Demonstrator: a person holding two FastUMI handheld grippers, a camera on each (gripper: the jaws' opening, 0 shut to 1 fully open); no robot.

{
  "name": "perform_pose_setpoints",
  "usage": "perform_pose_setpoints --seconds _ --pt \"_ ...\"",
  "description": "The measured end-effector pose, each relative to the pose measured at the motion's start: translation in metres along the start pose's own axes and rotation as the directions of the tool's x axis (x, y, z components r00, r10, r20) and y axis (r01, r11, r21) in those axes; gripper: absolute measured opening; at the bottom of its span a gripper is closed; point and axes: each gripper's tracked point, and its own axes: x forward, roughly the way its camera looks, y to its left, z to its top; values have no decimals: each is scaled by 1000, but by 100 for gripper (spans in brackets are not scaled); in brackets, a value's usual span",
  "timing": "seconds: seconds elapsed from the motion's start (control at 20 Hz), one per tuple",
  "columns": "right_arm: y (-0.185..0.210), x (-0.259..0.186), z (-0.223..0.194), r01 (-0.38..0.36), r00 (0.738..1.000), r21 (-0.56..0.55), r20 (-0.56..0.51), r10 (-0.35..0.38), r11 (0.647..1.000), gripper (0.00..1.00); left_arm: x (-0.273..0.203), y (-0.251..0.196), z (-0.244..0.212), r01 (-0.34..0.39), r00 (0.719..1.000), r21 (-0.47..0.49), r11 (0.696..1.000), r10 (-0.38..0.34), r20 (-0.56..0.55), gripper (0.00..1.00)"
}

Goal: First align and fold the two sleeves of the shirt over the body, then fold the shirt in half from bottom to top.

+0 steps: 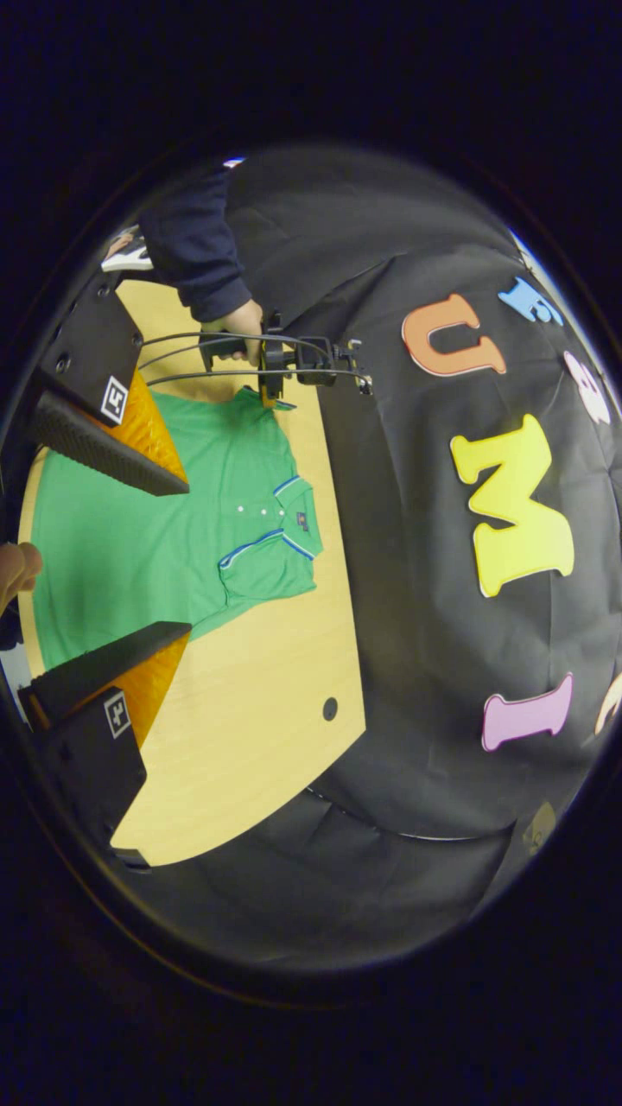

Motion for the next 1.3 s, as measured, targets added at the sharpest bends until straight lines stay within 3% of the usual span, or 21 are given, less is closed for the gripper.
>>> perform_pose_setpoints --seconds 0.25,0.35,0.65,0.8,0.85,0.9,1.0,1.2,1.3 --pt "-19 -2 3 14 1000 -31 0 -14 999 92 -10 -46 16 46 999 58 997 -47 19 4" --pt "-26 -5 2 23 1000 -45 1 -23 999 95 -9 -67 14 64 998 87 994 -66 18 4" --pt "-41 -7 -7 39 999 -32 -15 -39 999 92 1 -123 2 112 994 176 978 -112 -7 3" --pt "-47 -5 -12 47 998 -32 -28 -48 998 92 7 -136 -3 107 994 212 971 -105 -17 4" --pt "-49 -6 -14 50 998 -30 -32 -50 998 99 9 -140 -7 112 994 224 968 -107 -33 3" --pt "-50 -5 -14 50 998 -29 -34 -51 998 92 11 -140 -8 104 994 232 967 -97 -40 4" --pt "-54 -6 -16 55 998 -29 -36 -56 998 92 14 -145 -14 116 993 221 968 -106 -56 5" --pt "-58 -9 -16 70 997 -17 -32 -70 997 92 11 -155 -19 166 985 185 969 -155 -71 12" --pt "-56 -12 -17 75 997 -17 -27 -75 997 92 3 -159 -16 197 980 157 968 -189 -63 34"
